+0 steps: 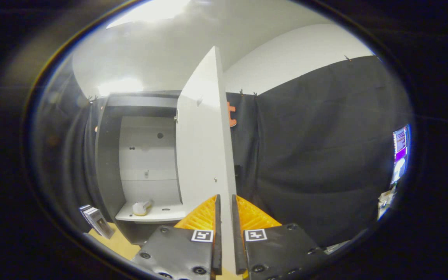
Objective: Open the shoe cabinet door, grab the shoes and put them into the shoe cabinet, then close the shoe cabinet door.
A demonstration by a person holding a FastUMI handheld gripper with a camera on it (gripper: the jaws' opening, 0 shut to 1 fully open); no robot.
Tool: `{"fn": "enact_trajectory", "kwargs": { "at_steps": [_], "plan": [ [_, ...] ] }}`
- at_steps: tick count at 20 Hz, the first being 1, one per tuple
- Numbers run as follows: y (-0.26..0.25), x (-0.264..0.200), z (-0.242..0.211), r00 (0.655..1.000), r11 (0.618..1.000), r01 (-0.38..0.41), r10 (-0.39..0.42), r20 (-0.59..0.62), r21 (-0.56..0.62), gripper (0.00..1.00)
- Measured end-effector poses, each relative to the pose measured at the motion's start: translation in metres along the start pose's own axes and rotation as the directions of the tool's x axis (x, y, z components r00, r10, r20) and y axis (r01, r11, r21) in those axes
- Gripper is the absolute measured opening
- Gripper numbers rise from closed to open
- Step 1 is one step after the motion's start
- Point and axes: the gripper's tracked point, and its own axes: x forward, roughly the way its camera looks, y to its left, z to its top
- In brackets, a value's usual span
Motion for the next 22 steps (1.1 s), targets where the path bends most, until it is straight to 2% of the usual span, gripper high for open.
{"fn": "enact_trajectory", "kwargs": {
  "at_steps": [4, 7, 12, 14, 17, 22],
  "plan": [
    [0.022, -0.002, -0.007, 0.999, 0.999, -0.035, 0.035, -0.004, -0.002, 0.15],
    [0.053, -0.003, -0.019, 0.995, 0.995, -0.095, 0.095, -0.016, -0.006, 0.15],
    [0.112, -0.006, -0.069, 0.966, 0.976, -0.217, 0.218, -0.136, 0.023, 0.15],
    [0.132, -0.005, -0.104, 0.943, 0.968, -0.25, 0.25, -0.219, 0.032, 0.15],
    [0.155, -0.006, -0.162, 0.888, 0.957, -0.284, 0.286, -0.359, 0.06, 0.15],
    [0.183, -0.013, -0.271, 0.767, 0.946, -0.301, 0.314, -0.559, 0.118, 0.15]
  ]
}}
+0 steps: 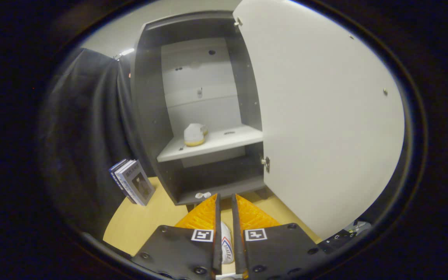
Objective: Open the shoe cabinet door, grab the shoes and put them into the shoe cabinet, then close the shoe cabinet door.
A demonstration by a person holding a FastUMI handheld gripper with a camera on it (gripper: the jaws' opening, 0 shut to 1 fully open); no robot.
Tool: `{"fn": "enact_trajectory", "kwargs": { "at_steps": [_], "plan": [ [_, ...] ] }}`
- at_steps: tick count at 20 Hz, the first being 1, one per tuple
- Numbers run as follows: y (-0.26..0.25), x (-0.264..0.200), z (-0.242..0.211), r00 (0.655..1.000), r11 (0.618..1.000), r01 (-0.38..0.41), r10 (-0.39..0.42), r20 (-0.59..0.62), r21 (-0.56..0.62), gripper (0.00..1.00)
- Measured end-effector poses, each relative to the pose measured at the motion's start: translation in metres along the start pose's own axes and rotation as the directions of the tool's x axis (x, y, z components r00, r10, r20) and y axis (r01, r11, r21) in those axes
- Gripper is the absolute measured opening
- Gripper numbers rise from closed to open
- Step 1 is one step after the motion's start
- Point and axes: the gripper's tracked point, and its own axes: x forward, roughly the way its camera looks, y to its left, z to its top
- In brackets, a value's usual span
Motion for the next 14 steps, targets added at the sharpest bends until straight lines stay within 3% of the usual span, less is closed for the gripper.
{"fn": "enact_trajectory", "kwargs": {
  "at_steps": [6, 14],
  "plan": [
    [0.014, 0.044, -0.113, 0.972, 0.997, -0.057, 0.066, -0.224, 0.05, 0.15],
    [0.03, 0.073, -0.215, 0.916, 0.995, -0.099, 0.098, -0.39, 0.015, 0.18]
  ]
}}
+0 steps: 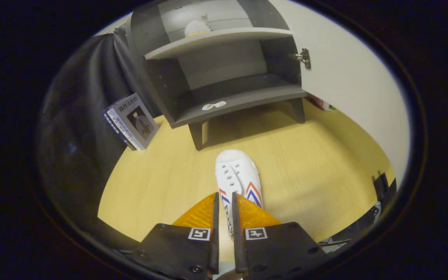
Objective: Open the shoe cabinet door, grab the shoes and put them into the shoe cabinet, then close the shoe cabinet door.
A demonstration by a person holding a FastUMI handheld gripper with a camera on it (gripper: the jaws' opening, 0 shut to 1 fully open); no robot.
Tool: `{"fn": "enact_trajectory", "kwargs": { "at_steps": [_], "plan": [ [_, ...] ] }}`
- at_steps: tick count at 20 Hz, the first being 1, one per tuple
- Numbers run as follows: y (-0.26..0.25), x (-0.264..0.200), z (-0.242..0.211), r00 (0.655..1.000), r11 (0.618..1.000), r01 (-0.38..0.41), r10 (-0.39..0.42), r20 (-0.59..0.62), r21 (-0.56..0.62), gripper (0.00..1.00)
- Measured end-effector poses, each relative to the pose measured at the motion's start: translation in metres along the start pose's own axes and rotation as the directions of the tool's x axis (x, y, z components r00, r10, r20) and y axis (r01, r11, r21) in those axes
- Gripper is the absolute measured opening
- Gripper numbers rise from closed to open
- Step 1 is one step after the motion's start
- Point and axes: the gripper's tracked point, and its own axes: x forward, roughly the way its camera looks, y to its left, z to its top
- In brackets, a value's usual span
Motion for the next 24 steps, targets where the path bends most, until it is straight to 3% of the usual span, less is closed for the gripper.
{"fn": "enact_trajectory", "kwargs": {
  "at_steps": [4, 6, 15, 20, 24],
  "plan": [
    [-0.007, 0.019, -0.021, 0.999, 1.0, 0.011, -0.012, -0.045, -0.023, 0.18],
    [-0.007, 0.028, -0.033, 0.996, 1.0, 0.001, -0.002, -0.084, -0.018, 0.27],
    [0.002, 0.063, -0.031, 0.993, 1.0, -0.014, 0.013, -0.113, -0.008, 0.25],
    [0.002, 0.064, -0.03, 0.995, 0.996, -0.003, -0.005, -0.101, -0.086, 0.05],
    [0.005, 0.056, -0.015, 0.997, 0.998, 0.002, -0.007, -0.074, -0.065, 0.03]
  ]
}}
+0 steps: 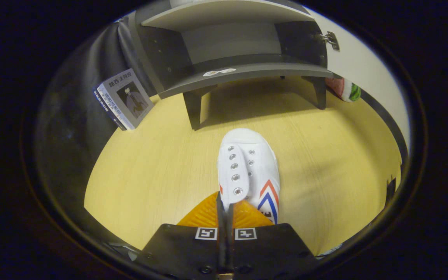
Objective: Open the shoe cabinet door, grab the shoes and put them into the shoe cabinet, then close the shoe cabinet door.
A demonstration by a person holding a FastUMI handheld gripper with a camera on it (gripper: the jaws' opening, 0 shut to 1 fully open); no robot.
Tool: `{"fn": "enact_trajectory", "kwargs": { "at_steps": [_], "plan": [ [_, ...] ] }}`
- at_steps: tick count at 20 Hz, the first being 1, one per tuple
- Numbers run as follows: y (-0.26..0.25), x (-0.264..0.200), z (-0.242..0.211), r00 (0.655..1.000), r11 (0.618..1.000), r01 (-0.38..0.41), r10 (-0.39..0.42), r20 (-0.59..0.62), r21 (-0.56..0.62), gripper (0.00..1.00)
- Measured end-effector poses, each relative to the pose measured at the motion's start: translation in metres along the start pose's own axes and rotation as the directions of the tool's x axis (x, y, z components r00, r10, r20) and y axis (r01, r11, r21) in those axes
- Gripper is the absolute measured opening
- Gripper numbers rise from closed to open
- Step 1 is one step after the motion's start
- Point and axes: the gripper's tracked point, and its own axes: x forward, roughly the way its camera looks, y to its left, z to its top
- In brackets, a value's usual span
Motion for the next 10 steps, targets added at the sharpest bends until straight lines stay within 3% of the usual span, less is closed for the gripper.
{"fn": "enact_trajectory", "kwargs": {
  "at_steps": [10],
  "plan": [
    [-0.018, -0.055, 0.07, 0.986, 1.0, 0.008, -0.011, 0.168, 0.021, 0.02]
  ]
}}
